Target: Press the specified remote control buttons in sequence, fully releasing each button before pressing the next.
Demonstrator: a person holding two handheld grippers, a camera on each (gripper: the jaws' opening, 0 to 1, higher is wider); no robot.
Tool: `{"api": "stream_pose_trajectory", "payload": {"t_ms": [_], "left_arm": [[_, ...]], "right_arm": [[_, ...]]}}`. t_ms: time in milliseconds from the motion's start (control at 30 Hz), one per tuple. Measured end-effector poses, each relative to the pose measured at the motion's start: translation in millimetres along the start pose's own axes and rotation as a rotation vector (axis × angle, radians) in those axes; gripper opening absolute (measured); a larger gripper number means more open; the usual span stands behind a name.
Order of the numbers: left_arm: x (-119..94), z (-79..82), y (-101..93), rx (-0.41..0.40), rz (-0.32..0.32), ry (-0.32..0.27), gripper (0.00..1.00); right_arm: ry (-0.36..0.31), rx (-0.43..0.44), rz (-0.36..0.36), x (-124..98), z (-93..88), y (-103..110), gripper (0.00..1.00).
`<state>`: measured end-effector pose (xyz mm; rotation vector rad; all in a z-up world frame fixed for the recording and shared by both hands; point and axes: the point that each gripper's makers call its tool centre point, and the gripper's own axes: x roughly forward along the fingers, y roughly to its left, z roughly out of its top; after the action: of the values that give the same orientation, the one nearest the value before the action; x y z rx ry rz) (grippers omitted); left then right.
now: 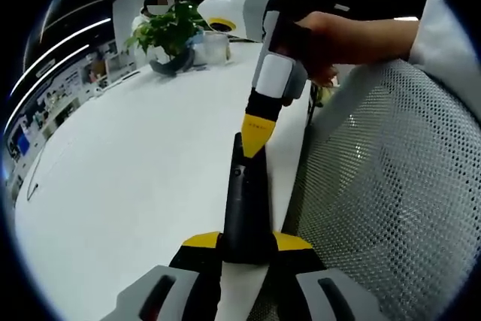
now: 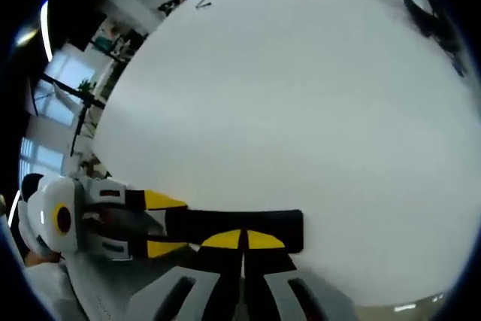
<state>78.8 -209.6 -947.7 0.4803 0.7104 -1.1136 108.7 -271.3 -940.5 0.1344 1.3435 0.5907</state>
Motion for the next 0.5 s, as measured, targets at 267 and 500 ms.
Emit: {"api": "stream_pose_trajectory", "payload": {"t_ms": [267, 500], "left_arm": [[0.0, -0.6, -0.3, 0.0, -0.004, -0.006, 0.24], [0.5, -0.4, 0.3, -0.005, -0.002, -0.005, 0.25]], "right_arm": [[-0.011, 0.029, 0.015, 0.0, -0.9, -1.7, 0.0], [-0.012, 0.029, 0.008, 1.4, -0.4, -2.5, 0.0]]}}
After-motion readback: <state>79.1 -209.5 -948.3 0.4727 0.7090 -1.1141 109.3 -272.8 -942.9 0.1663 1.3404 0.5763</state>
